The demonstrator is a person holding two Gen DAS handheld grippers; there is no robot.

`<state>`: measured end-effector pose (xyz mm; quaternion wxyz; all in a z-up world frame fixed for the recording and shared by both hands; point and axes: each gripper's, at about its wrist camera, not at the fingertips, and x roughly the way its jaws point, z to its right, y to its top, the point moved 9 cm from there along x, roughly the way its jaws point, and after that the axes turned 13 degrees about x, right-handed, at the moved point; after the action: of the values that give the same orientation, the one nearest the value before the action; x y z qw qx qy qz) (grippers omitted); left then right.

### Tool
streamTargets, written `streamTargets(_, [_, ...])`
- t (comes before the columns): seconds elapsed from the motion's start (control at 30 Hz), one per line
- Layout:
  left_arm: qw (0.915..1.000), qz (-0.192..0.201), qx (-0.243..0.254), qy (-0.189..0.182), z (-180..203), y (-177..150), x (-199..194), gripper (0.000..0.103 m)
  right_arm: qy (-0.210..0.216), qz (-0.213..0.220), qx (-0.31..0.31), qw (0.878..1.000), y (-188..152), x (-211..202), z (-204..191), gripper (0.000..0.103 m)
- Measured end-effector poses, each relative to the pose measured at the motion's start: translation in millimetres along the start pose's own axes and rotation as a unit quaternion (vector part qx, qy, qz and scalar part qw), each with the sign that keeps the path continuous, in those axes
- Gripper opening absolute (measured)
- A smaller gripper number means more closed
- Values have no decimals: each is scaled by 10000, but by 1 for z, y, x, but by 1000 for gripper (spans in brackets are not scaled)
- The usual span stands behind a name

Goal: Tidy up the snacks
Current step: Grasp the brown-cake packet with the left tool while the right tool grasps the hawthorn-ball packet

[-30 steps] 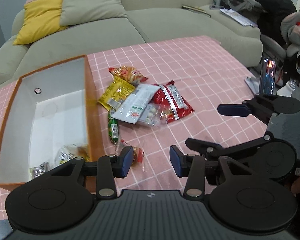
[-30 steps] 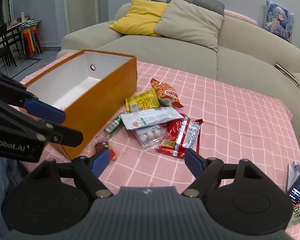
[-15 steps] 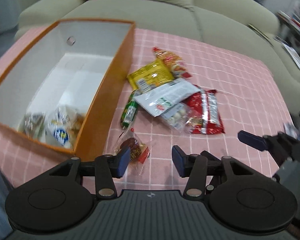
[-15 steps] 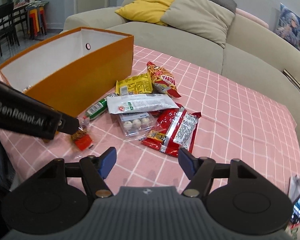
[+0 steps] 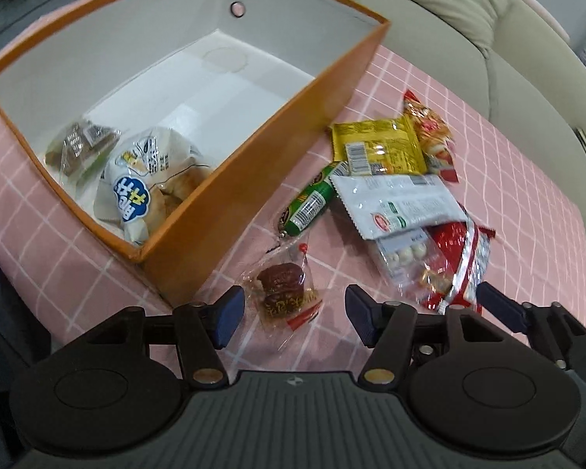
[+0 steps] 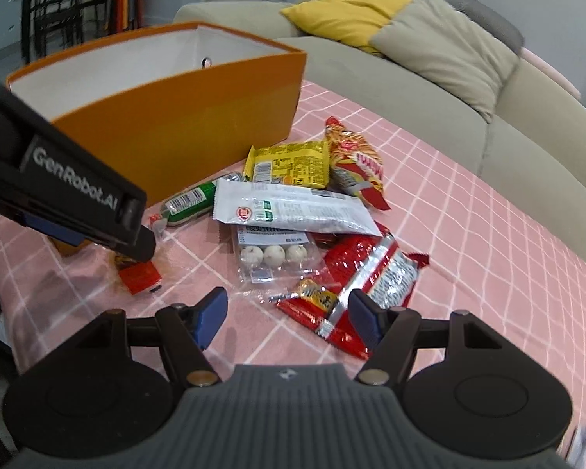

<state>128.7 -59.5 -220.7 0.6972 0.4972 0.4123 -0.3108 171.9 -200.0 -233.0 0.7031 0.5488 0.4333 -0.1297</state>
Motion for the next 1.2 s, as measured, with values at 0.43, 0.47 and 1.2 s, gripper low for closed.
streamTargets(0.43, [9980,-380,-505,75,-9,-7,26,69,535,-259,-228,9980,19,48,-2,67])
streamTargets(0.47, [9980,-380,-498,48,-8,-7,26,68,564,-269,-246,9977,19,50,-3,67])
streamTargets(1.2, [9971,-579,19,-484,-11,-17,19,39,393,-1047,535,9923,-21,18,-17,58])
